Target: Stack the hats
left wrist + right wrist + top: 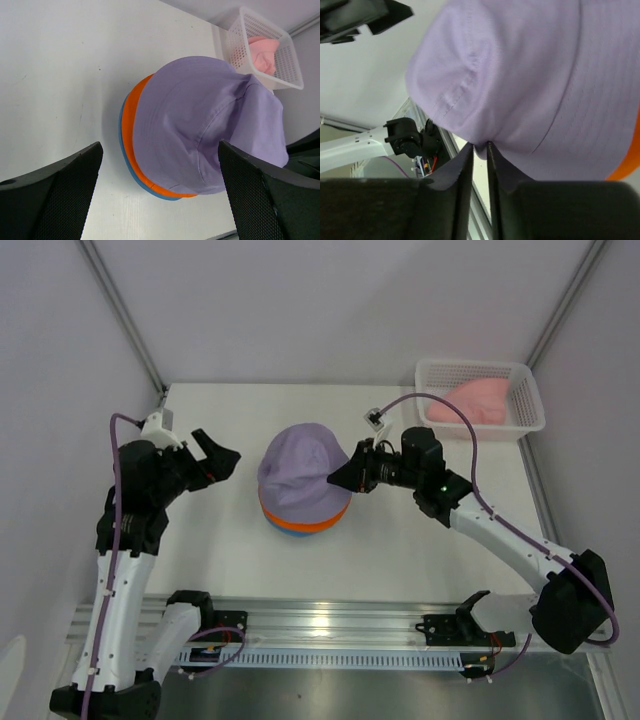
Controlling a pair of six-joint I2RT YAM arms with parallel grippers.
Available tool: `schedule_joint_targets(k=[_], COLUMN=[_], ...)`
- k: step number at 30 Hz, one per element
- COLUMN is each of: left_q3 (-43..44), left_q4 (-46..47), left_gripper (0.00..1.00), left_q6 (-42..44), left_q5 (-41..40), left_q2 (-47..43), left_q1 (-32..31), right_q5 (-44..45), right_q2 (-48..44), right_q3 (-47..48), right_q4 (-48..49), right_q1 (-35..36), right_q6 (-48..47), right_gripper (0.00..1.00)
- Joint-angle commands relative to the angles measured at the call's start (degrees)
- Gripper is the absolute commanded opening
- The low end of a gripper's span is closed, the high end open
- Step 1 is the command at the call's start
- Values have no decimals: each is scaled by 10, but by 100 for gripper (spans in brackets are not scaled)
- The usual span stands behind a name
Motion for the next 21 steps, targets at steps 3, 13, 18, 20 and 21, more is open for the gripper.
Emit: schedule_joint_targets(k=[3,13,18,20,21], left_q3=[-19,-102,-132,-132,-131], left_q4=[32,105,162,168,170], left_gripper=[99,99,95,93,93], left_q6=[-21,-131,-187,-182,-180], left_q5=[32,73,92,104,108], left_q2=[-4,-1,10,21,25], left_q1=[5,6,6,6,6], right_q5=[46,53,62,48,43], right_q2=[-13,-62,-57,-34,-28], right_q3=[-11,47,3,-13,-35], right_q4=[-1,-52,-34,3,21], right_q1=[0,-140,-143,-138,-138], right_q6=[-5,110,134,153,159], right_gripper=[46,86,84,84,84])
